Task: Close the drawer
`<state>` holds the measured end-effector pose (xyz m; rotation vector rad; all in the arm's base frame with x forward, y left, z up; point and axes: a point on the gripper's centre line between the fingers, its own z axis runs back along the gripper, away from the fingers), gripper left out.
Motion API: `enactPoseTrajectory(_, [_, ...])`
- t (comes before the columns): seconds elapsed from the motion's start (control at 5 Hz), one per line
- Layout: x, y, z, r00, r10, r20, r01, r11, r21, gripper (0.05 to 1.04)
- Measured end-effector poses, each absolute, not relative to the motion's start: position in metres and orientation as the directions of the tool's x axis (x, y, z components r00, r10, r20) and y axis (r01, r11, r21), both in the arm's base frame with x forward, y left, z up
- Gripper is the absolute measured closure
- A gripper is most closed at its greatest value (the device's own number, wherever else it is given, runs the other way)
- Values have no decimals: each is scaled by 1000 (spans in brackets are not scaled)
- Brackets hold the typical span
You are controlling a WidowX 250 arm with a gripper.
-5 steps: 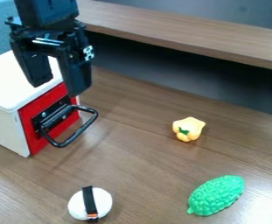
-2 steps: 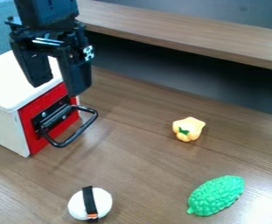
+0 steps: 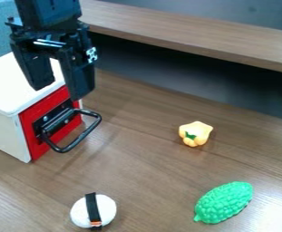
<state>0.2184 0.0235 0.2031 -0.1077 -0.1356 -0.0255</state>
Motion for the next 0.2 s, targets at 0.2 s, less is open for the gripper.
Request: enactPoseTrajectory(0.2, [218,24,203,990,-18,136,33,994,-105,85])
